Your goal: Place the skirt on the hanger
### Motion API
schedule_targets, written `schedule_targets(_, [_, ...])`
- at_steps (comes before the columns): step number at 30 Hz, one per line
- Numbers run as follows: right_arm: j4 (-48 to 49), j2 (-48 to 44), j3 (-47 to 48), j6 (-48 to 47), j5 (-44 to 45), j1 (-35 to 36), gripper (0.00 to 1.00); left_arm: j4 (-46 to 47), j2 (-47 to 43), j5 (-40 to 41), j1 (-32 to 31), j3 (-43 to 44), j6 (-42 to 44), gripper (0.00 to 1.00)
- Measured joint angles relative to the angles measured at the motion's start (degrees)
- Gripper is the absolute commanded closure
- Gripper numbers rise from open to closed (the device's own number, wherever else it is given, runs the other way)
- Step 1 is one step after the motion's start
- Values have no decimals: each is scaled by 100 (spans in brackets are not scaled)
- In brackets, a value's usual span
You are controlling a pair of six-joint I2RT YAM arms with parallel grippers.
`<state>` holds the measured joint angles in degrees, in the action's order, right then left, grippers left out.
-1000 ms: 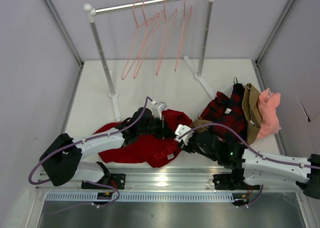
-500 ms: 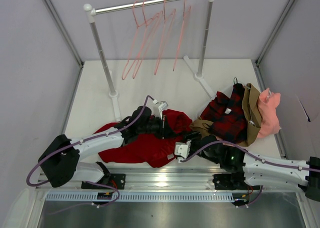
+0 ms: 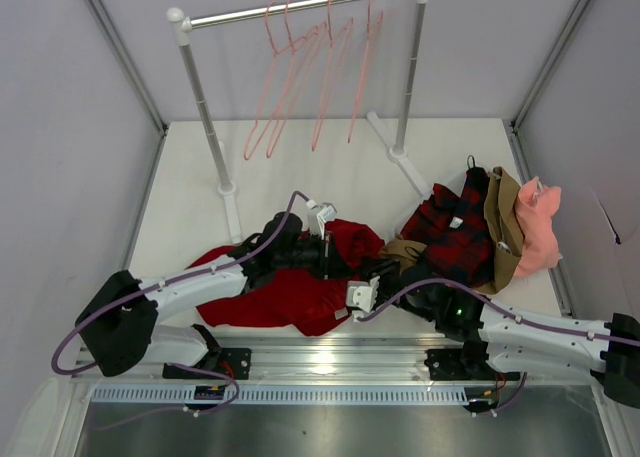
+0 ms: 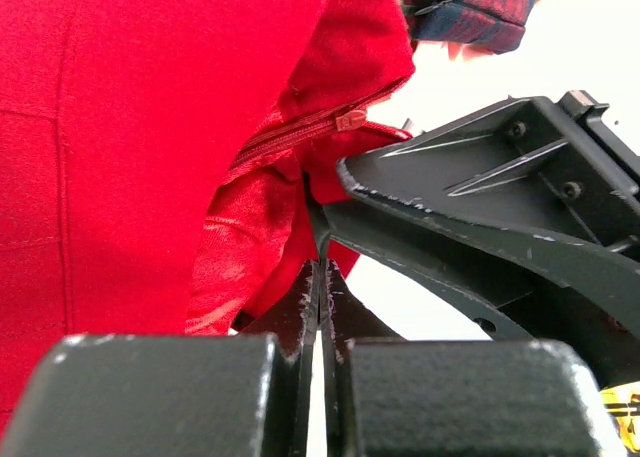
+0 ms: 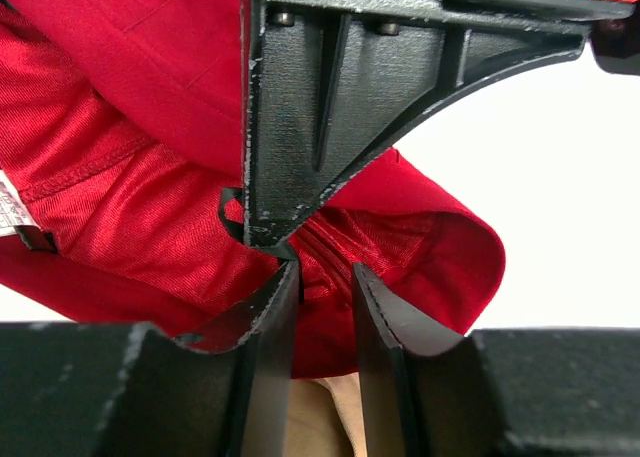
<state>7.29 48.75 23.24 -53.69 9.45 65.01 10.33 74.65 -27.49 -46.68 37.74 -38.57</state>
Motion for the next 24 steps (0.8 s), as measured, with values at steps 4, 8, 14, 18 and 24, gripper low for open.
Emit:
schedule_targets(4, [79,101,0,0,-118,-28,67,-2,-57,-9,0,0,0,100])
schedule_targets(8, [74,225,0,-2,-210,-28,65,-26,-59,-15,0,0,0,100])
schedule_targets(14, [70,240,0,-22,-258,-39,94,-22,-59,-15,17,0,-13,100])
schedule_targets(18, [79,232,0,7,-254,-46,100,-17,-59,-20,66,0,-50,100])
schedule_targets(24, [76,214,0,26,-256,-48,100,0,-59,-48,114,0,-109,97])
